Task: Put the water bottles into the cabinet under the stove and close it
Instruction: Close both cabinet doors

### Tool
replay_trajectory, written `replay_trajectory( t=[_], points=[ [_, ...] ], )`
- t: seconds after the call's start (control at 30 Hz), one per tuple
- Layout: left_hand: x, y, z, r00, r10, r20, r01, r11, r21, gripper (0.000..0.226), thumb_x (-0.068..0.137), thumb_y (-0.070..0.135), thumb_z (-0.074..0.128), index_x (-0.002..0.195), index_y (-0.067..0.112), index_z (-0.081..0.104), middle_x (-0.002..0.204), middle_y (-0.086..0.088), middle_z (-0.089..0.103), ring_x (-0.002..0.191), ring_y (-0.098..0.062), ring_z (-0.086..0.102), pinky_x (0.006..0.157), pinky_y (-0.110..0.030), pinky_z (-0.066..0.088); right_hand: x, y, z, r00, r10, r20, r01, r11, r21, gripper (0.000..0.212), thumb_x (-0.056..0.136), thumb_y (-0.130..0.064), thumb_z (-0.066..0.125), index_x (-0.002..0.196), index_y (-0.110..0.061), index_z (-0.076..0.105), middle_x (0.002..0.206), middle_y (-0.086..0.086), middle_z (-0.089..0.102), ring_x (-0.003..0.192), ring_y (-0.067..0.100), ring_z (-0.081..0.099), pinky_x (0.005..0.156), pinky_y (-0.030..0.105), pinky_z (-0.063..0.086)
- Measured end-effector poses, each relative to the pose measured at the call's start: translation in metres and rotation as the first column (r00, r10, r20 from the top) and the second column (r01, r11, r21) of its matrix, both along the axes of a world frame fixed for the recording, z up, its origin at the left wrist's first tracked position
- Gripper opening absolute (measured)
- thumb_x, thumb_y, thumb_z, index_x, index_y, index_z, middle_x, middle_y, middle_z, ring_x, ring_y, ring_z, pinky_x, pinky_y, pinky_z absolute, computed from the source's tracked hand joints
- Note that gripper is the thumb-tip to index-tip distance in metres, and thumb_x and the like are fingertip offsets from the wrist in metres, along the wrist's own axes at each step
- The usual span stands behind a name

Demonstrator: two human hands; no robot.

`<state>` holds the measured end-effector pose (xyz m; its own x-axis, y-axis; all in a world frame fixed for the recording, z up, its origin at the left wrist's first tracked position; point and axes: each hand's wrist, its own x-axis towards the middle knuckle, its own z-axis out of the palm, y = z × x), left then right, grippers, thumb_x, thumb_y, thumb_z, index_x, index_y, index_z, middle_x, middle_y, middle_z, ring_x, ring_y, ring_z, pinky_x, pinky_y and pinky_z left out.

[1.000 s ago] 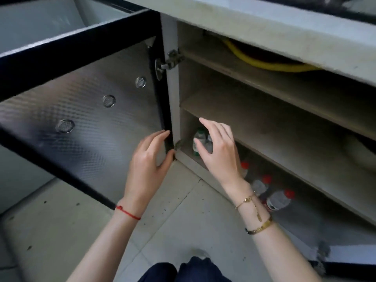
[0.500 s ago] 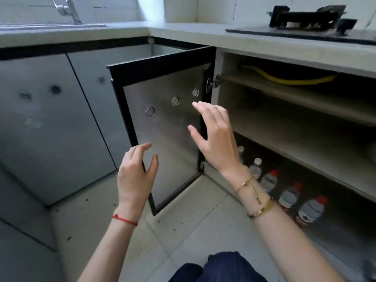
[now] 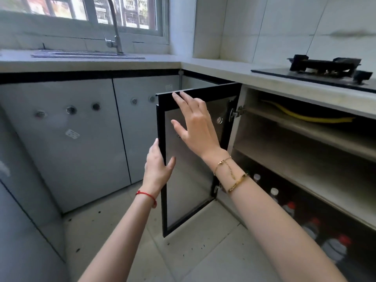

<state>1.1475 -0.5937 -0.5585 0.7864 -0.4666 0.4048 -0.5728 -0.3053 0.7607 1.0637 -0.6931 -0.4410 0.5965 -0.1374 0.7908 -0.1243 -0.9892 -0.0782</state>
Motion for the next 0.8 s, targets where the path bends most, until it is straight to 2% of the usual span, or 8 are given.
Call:
replay_trajectory(
  t=[0.1,0.23,0.43,0.7,0.8],
  points=[
    [0.002,-0.002,-0.003,1.0,0.007,0.031,-0.005,0.998,-0.063,0.073,0.085,0.019,0.069,0.146,0.007,0.031,0.143,-0.011,0.044,0.135,-0.026,0.039,0.113,-0.039,0.035,0.009,0.001,-0.001,1.0,-0.002,-0.002,0.002,1.0,-0.017,0.065,0.09,-0.029,0.061,0.149,-0.018,0.036,0.151,0.002,0.041,0.124,0.025,0.042,0.105,0.039,0.041],
    [-0.013,0.001,-0.009,0.989,0.016,0.144,-0.003,0.996,-0.09,0.066,0.086,0.014,0.066,0.144,0.004,0.035,0.133,-0.012,0.049,0.127,-0.026,0.045,0.109,-0.035,0.038,0.009,0.004,-0.007,1.0,-0.005,0.0,0.005,0.999,-0.033,0.064,0.091,-0.03,0.059,0.15,-0.02,0.035,0.15,0.001,0.041,0.124,0.025,0.043,0.104,0.04,0.042],
    [-0.048,0.001,-0.019,0.959,-0.1,0.267,0.137,0.983,-0.125,0.056,0.092,0.008,0.057,0.145,0.012,0.038,0.121,-0.003,0.051,0.111,-0.021,0.051,0.099,-0.034,0.046,-0.027,0.005,-0.018,0.994,-0.059,0.09,0.06,0.998,-0.006,0.059,0.094,-0.035,0.059,0.147,-0.017,0.039,0.146,0.002,0.045,0.13,0.022,0.04,0.11,0.033,0.037],
    [-0.103,-0.016,-0.016,0.896,-0.354,0.269,0.403,0.902,-0.154,0.047,0.091,0.004,0.054,0.133,0.025,0.047,0.111,0.007,0.051,0.107,-0.013,0.048,0.094,-0.03,0.045,-0.113,-0.015,-0.023,0.971,-0.201,0.131,0.204,0.979,-0.013,0.061,0.092,-0.029,0.064,0.145,-0.012,0.04,0.146,0.001,0.045,0.131,0.02,0.041,0.111,0.034,0.038],
    [-0.124,-0.034,-0.015,0.852,-0.441,0.281,0.487,0.865,-0.121,0.046,0.092,0.009,0.057,0.134,0.022,0.044,0.125,0.005,0.05,0.12,-0.011,0.047,0.104,-0.032,0.044,-0.149,-0.026,-0.023,0.958,-0.254,0.135,0.257,0.966,-0.006,0.064,0.091,-0.028,0.065,0.147,-0.011,0.038,0.14,0.001,0.045,0.13,0.021,0.043,0.108,0.033,0.041]
  ],
)
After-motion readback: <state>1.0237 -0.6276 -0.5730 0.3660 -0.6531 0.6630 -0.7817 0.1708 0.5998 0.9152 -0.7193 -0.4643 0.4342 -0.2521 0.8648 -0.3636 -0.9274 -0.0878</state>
